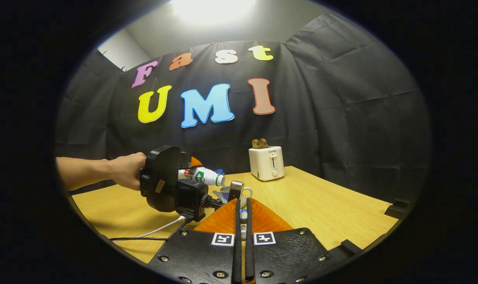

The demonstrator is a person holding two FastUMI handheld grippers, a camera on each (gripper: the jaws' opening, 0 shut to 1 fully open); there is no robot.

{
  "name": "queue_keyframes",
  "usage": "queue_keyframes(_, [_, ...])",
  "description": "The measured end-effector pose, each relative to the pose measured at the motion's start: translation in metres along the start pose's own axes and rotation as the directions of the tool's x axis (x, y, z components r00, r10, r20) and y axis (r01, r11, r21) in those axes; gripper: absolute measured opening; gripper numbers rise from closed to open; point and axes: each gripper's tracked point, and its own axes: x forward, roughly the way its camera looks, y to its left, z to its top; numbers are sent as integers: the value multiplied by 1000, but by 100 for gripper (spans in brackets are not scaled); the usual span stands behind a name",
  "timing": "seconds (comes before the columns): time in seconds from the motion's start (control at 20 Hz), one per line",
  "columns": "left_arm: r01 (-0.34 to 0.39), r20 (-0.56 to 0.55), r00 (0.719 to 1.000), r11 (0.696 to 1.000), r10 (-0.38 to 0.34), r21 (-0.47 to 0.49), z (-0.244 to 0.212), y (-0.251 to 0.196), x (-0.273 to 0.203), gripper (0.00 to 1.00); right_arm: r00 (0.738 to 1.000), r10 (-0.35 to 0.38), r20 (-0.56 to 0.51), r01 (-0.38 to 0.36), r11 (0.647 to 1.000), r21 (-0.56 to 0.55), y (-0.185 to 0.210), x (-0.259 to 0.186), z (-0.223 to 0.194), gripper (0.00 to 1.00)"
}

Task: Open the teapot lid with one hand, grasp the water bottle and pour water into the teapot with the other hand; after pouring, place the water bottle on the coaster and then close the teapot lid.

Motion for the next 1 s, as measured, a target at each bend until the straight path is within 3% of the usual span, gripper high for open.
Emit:
queue_keyframes(0.65, [7, -6, 1000, 995, -7, 103, 2, 7, -1, 75, 1000, 10, -8, -10, 1000, -6, 2, -1, -2, 4])
queue_keyframes(0.7, [8, -7, 1000, 993, -7, 114, 3, 6, -1, 80, 1000, 8, -6, -8, 1000, -6, 2, -1, -1, 4])
queue_keyframes(0.75, [11, -3, 1000, 993, -11, 122, 4, 7, -1, 75, 1000, 8, -4, -8, 1000, -6, 2, -1, 0, 4])
queue_keyframes(0.85, [5, 5, 1000, 991, -6, 136, 6, 10, -2, 75, 1000, 11, -5, -11, 1000, -2, 3, -1, -1, 4])
queue_keyframes(0.9, [-4, 4, 1000, 989, 3, 151, 7, 11, -3, 80, 1000, 11, -8, -11, 1000, 1, 3, -1, -1, 4])
queue_keyframes(1.0, [-18, 19, 1000, 981, 15, 196, 11, 14, -5, 80, 1000, 11, -13, -11, 1000, 6, 2, 0, -2, 4])
